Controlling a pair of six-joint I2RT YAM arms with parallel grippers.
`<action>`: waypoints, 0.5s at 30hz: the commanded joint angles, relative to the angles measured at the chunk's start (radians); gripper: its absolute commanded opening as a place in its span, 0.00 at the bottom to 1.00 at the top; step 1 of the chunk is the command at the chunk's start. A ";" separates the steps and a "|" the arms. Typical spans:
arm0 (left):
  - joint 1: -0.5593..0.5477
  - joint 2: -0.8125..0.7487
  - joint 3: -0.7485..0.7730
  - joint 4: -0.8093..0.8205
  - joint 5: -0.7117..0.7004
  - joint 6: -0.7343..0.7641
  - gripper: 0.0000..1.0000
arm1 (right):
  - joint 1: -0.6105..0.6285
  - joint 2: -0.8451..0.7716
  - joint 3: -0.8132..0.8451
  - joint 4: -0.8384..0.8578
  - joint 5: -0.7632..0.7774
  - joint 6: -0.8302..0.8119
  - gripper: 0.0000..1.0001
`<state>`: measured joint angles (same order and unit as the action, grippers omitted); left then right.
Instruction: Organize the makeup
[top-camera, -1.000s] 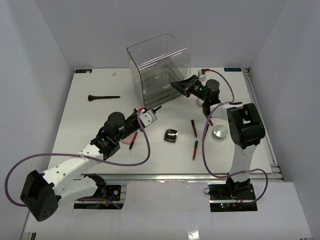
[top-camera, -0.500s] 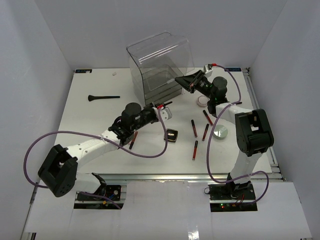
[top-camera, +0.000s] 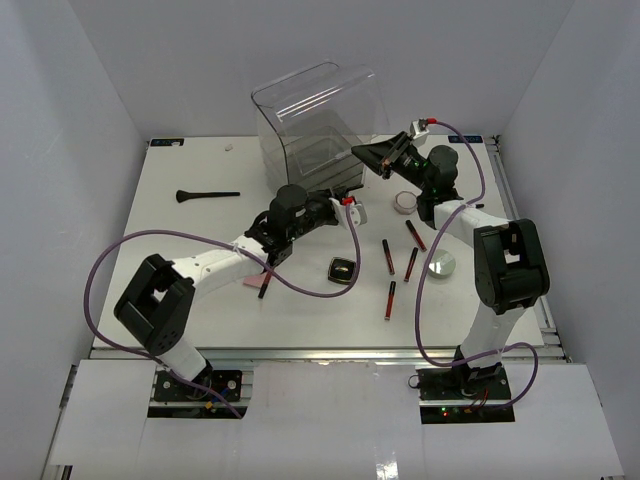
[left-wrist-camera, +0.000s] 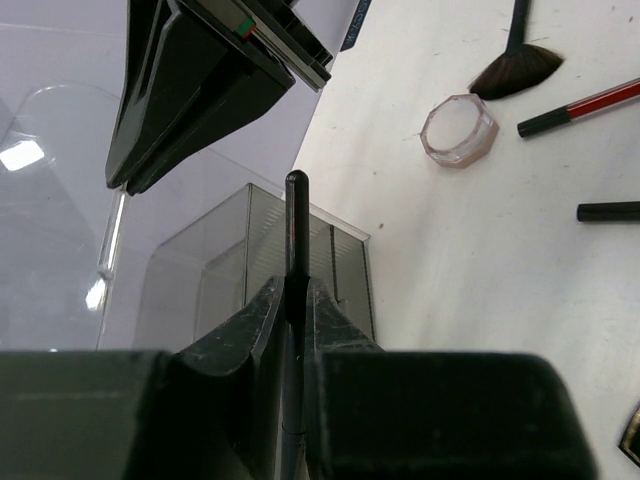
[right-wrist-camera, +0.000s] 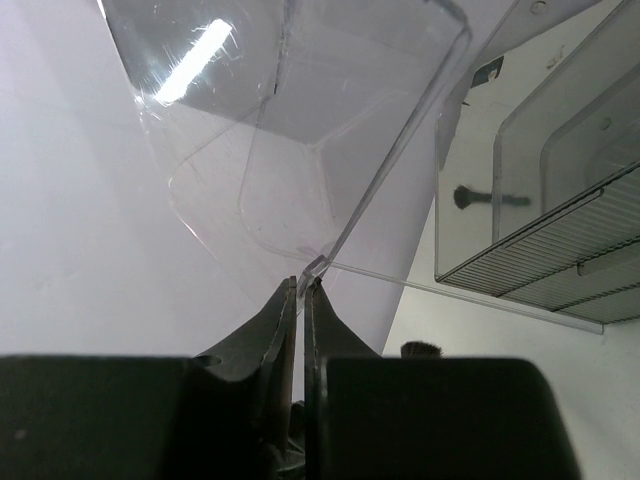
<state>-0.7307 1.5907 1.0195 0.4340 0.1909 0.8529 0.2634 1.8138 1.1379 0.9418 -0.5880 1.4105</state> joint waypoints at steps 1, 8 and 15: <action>-0.004 0.032 0.068 0.043 0.010 0.060 0.04 | 0.000 -0.065 0.073 0.072 0.008 -0.020 0.08; -0.004 0.095 0.124 0.039 -0.016 0.145 0.05 | -0.003 -0.059 0.080 0.071 0.005 -0.016 0.08; 0.004 0.147 0.162 0.056 -0.059 0.231 0.05 | -0.004 -0.053 0.082 0.072 0.002 -0.015 0.08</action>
<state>-0.7303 1.7255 1.1266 0.4562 0.1578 1.0112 0.2615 1.8080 1.1561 0.9367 -0.5983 1.4109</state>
